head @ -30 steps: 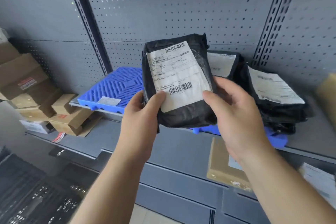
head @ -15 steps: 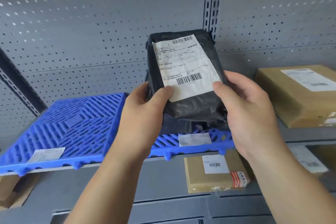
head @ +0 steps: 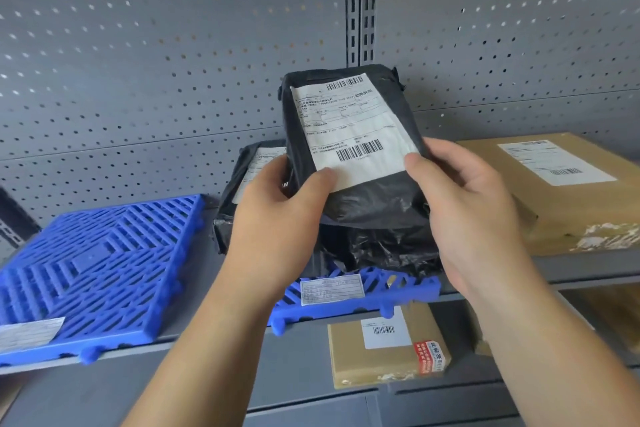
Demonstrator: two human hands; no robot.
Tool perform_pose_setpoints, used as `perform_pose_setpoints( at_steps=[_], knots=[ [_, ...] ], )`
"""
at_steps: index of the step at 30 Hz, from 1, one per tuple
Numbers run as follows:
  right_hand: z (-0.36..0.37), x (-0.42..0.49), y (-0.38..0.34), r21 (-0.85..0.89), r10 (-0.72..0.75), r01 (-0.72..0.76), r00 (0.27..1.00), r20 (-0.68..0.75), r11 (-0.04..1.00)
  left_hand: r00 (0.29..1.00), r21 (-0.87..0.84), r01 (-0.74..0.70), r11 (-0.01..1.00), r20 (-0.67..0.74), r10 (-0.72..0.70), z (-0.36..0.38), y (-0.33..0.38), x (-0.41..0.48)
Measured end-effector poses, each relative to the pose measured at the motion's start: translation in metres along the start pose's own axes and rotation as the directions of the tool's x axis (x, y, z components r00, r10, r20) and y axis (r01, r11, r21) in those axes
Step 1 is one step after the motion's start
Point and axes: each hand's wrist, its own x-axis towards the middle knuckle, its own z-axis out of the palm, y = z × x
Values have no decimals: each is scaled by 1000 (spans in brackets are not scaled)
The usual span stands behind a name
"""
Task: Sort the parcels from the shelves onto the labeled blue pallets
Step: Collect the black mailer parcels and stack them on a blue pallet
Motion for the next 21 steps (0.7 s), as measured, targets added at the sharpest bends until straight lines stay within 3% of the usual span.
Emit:
perform_pose_setpoints(
  at_steps=[5,9,11,15,17,21],
  knots=[
    [-2,5,2,-4,8,-8,1000,2,1000,999,83,-32,996,-13,33,5,-1,6],
    [-10,8,6,-33,19,-19,1000,0,999,997,259,-65,964,-24,74,13,-3,9],
    [-13,11,8,-43,32,-32,999,-1,999,995,410,-67,910,-38,90,17,-5,11],
    [-17,16,19,-97,53,-56,998,-27,994,992,706,-41,707,-54,112,24,-7,13],
    [-20,17,24,-119,72,-78,996,-54,990,992,751,-21,660,-66,107,26,-7,10],
    [-25,17,28,-152,71,-79,996,-58,985,992,744,-23,668,-66,108,26,-9,6]
  ],
)
